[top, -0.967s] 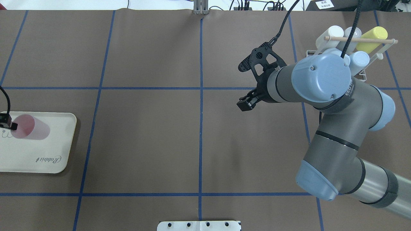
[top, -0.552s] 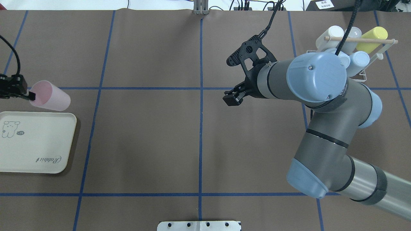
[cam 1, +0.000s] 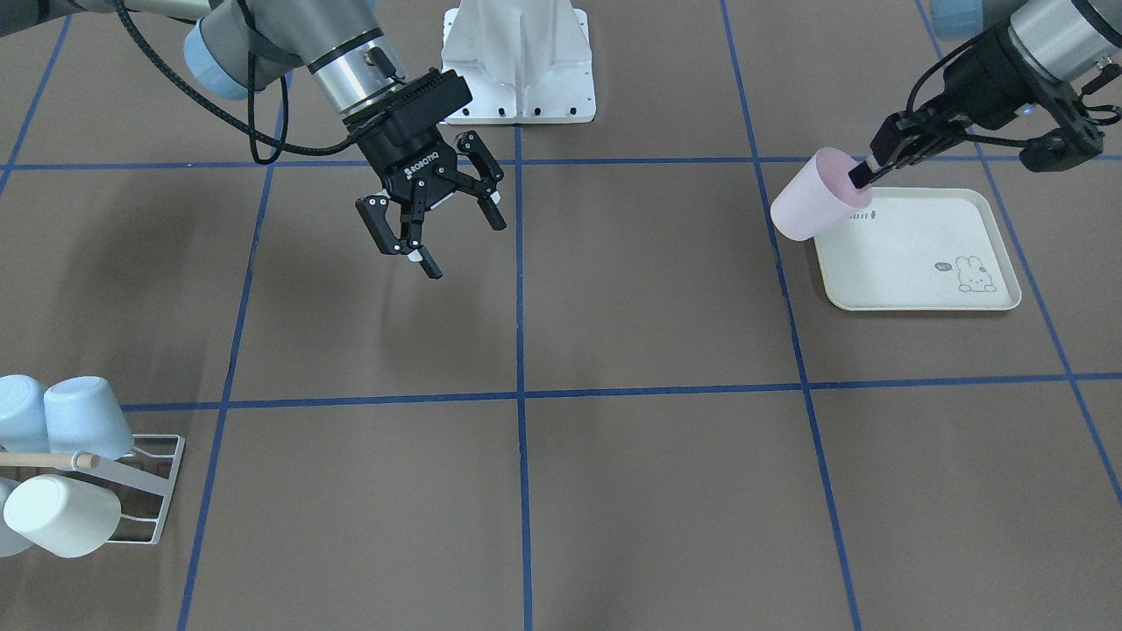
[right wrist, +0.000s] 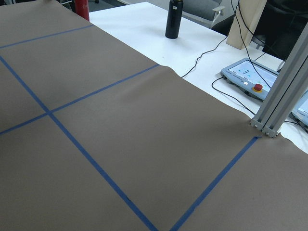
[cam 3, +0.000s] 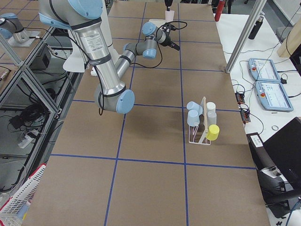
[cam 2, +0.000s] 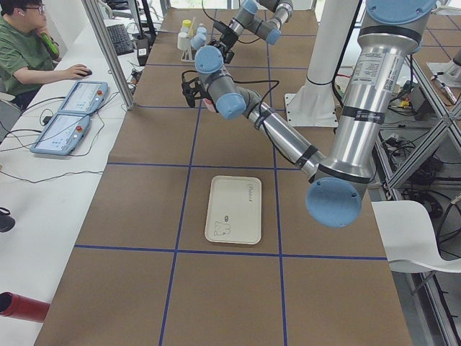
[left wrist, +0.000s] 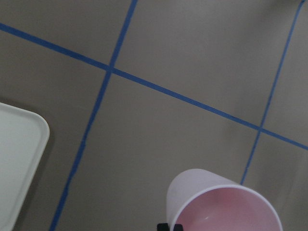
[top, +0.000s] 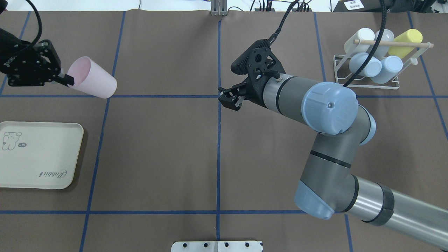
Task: Transfer IKEA cup to right arm and place on rack
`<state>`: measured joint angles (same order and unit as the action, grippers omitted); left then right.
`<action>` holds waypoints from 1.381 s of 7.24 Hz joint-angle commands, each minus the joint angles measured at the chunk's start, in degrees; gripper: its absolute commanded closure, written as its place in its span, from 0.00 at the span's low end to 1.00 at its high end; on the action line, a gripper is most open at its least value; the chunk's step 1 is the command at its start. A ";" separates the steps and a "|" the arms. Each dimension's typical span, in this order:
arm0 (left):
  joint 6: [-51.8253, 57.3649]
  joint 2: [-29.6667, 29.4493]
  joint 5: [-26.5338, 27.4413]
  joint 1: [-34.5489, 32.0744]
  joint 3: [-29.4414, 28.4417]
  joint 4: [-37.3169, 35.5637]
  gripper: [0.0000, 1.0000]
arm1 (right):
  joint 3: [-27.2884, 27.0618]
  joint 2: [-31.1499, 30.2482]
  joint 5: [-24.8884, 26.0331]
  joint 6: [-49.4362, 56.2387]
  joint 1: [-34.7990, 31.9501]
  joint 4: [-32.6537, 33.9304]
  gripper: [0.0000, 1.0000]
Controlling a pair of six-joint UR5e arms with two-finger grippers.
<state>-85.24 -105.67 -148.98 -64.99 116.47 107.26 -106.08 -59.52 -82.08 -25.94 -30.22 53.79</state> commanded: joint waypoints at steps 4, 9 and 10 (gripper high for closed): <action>-14.67 -8.75 -7.73 0.48 -1.24 1.64 1.00 | 3.67 2.38 16.84 9.82 8.49 -19.04 0.04; -19.35 -13.42 -7.12 5.57 -2.03 1.90 1.00 | 5.71 6.16 22.40 13.45 13.34 -20.21 0.04; -20.05 -15.51 -7.03 6.36 -3.60 1.90 1.00 | 5.62 6.35 22.40 13.72 13.52 -20.21 0.04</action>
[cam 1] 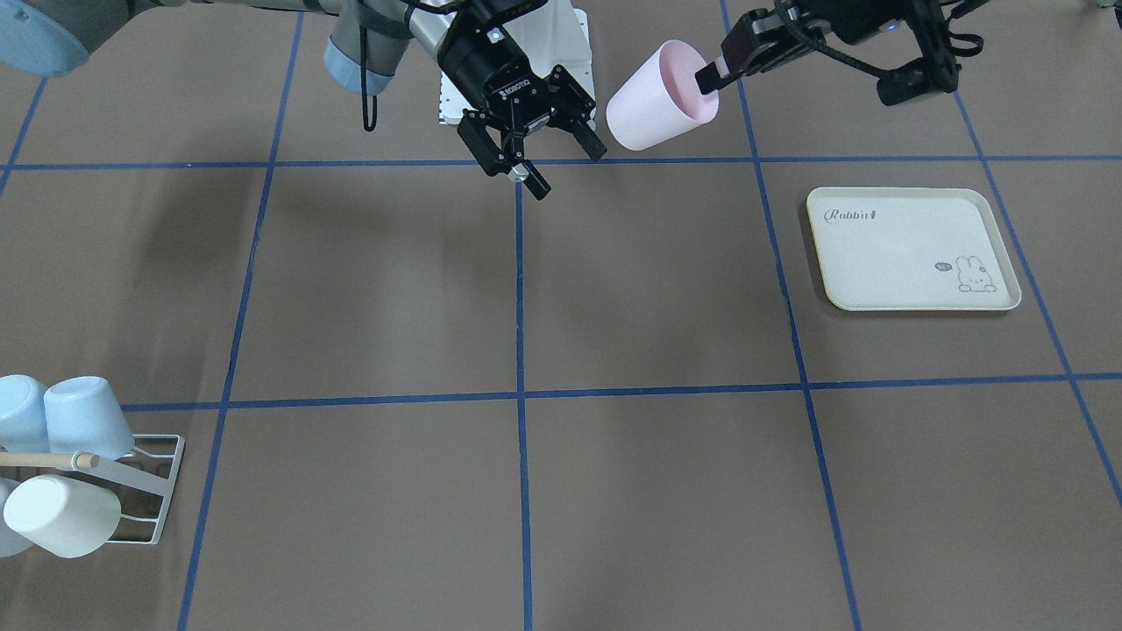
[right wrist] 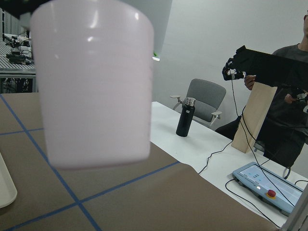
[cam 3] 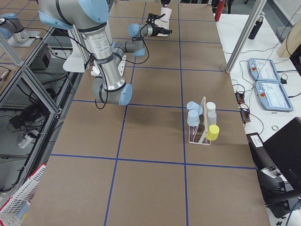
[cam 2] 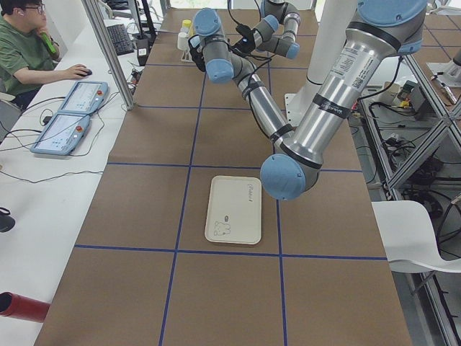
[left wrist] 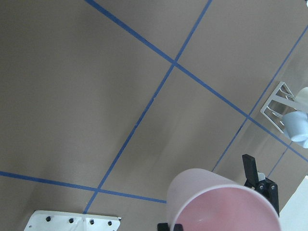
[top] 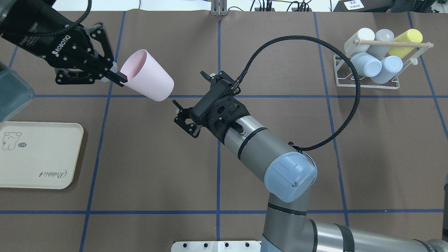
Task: Transfer IKEA cup to right arm and place on rack
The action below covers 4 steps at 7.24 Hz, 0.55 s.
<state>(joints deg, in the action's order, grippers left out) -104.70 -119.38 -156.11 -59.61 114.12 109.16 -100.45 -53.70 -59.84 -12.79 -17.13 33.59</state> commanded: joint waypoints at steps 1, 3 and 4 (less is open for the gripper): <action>-1.73 -3.83 0.10 1.24 -2.66 0.00 1.00 | -0.01 0.44 0.16 1.18 0.43 -0.02 0.04; -1.83 -3.94 0.10 1.25 -2.94 0.00 1.00 | -0.09 0.44 0.16 1.89 0.69 -0.02 0.04; -1.83 -3.94 0.19 1.25 -3.46 0.00 1.00 | -0.27 0.53 0.16 2.15 0.69 -0.02 0.04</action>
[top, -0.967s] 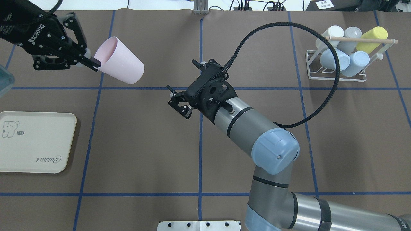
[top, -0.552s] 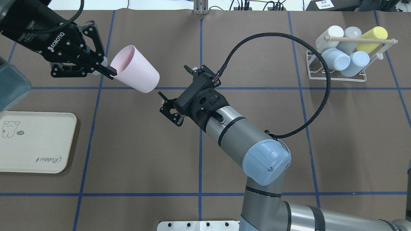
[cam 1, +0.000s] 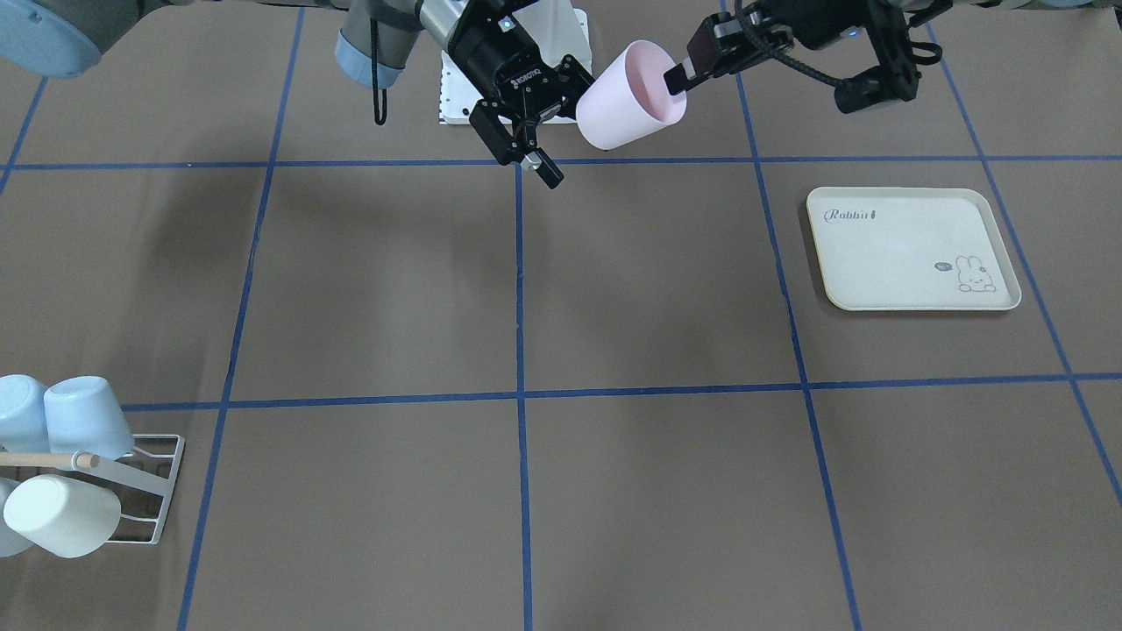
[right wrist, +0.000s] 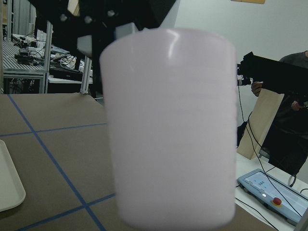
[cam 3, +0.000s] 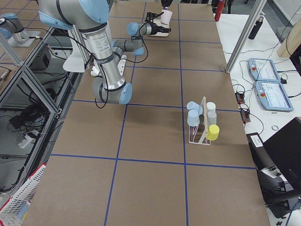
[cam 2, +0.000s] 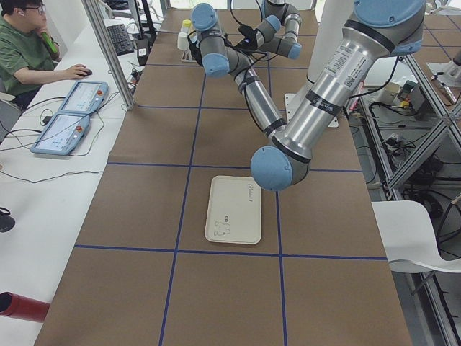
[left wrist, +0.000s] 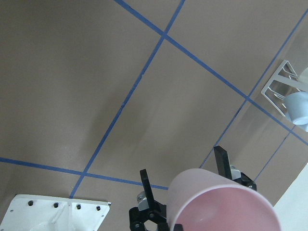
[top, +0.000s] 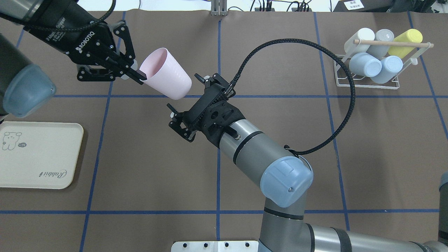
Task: Transfer IKEA cup to right arm and place on rack
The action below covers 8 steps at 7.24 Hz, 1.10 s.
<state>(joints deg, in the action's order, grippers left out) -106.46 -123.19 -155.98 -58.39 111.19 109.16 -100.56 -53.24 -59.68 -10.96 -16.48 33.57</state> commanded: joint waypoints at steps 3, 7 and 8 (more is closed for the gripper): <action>0.02 -0.64 1.90 1.52 -1.33 0.09 1.00 | -0.43 0.77 0.00 1.56 0.05 -0.09 0.04; 0.02 -0.64 2.79 2.14 -1.33 0.61 1.00 | -0.61 0.86 1.06 2.44 0.05 -0.09 0.05; 0.02 -0.47 2.79 2.14 -1.33 0.61 1.00 | -0.69 0.77 3.32 2.61 0.31 0.00 0.20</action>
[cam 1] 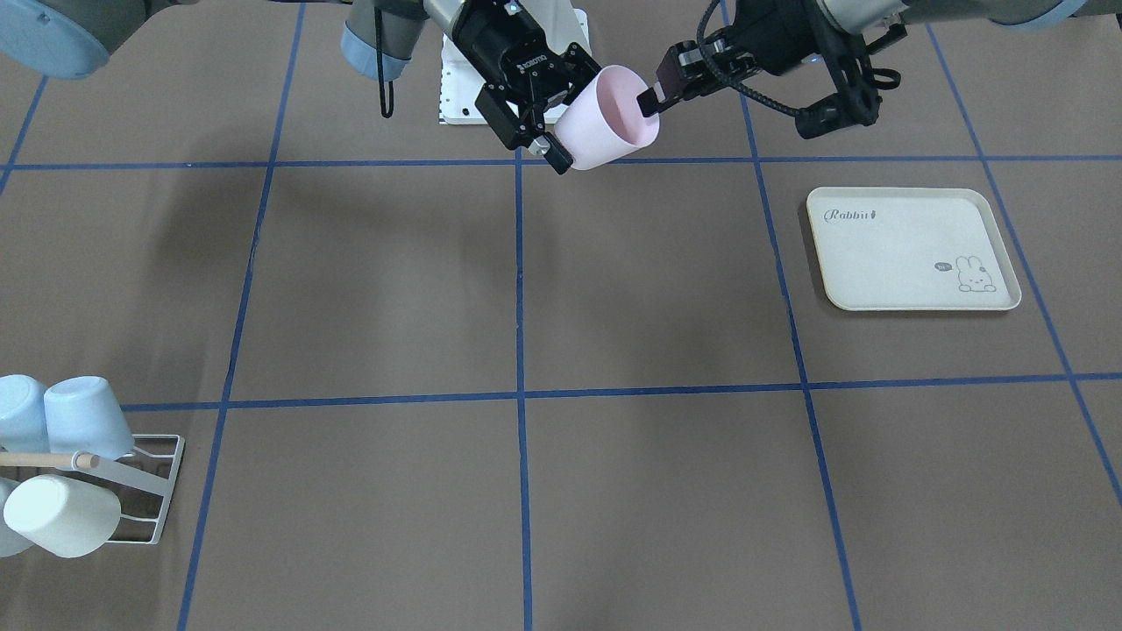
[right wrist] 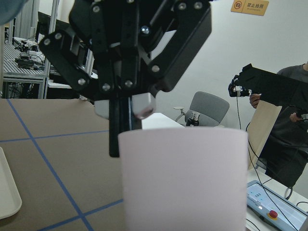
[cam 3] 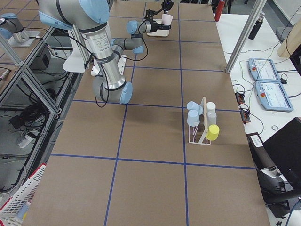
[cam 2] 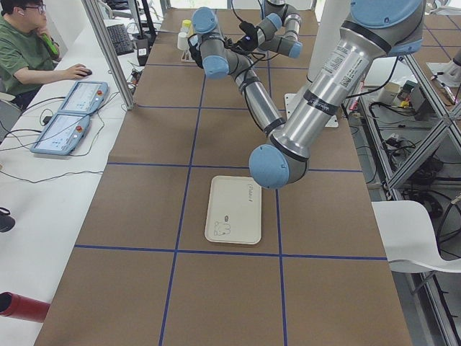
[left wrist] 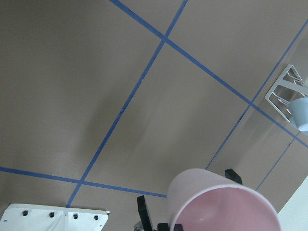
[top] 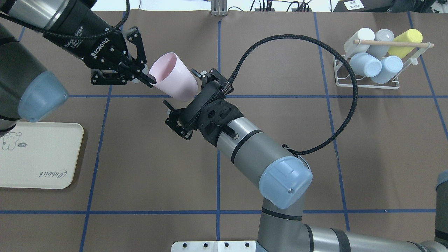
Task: Transfer IKEA cup to right arm and place on rack
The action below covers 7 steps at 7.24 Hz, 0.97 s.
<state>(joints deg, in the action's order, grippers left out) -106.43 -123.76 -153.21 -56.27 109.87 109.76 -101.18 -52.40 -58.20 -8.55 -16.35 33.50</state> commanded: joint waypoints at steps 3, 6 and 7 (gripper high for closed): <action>0.17 -0.08 0.02 0.11 0.00 0.10 1.00 | 0.02 0.02 4.94 0.29 1.32 0.07 0.43; 1.49 0.27 0.02 0.38 -1.24 5.46 0.00 | 0.11 -0.07 5.03 0.38 1.40 0.07 0.45; 1.58 0.27 -0.07 -0.49 -0.97 5.47 0.00 | 0.11 -0.16 4.94 0.38 1.40 0.07 0.45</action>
<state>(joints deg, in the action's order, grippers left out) -105.07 -123.54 -153.21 -56.14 108.77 114.73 -101.11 -52.47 -53.21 -8.20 -14.98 33.57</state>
